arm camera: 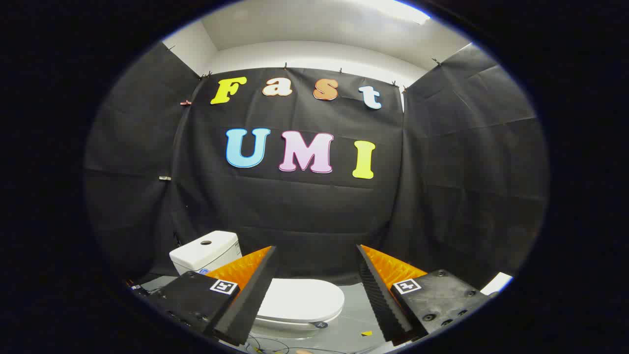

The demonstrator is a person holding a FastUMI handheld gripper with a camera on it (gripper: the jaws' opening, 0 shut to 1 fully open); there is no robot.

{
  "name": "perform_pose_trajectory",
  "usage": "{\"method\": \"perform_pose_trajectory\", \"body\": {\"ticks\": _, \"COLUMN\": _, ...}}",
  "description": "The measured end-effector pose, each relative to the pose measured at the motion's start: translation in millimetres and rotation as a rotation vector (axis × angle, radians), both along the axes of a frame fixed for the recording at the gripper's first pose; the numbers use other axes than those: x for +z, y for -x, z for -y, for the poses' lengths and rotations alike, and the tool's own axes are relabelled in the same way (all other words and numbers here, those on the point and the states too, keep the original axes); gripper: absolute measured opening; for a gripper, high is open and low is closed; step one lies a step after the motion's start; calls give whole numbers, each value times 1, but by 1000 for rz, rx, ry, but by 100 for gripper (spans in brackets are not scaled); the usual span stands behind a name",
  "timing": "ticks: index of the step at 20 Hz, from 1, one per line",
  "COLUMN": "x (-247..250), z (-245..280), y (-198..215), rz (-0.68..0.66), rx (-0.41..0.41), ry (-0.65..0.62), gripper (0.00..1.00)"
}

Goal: Open the toilet lid.

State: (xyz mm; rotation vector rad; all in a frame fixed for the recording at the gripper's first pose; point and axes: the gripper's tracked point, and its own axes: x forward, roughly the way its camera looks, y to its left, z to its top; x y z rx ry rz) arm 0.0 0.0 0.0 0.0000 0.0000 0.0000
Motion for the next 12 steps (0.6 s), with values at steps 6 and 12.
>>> {"method": "perform_pose_trajectory", "body": {"ticks": 6, "x": -4, "z": -1, "y": -1, "rz": -11, "rx": 7, "ry": -21, "gripper": 99}}
{"method": "perform_pose_trajectory", "body": {"ticks": 12, "x": -4, "z": -1, "y": -3, "rz": -15, "rx": 7, "ry": -32, "gripper": 99}}
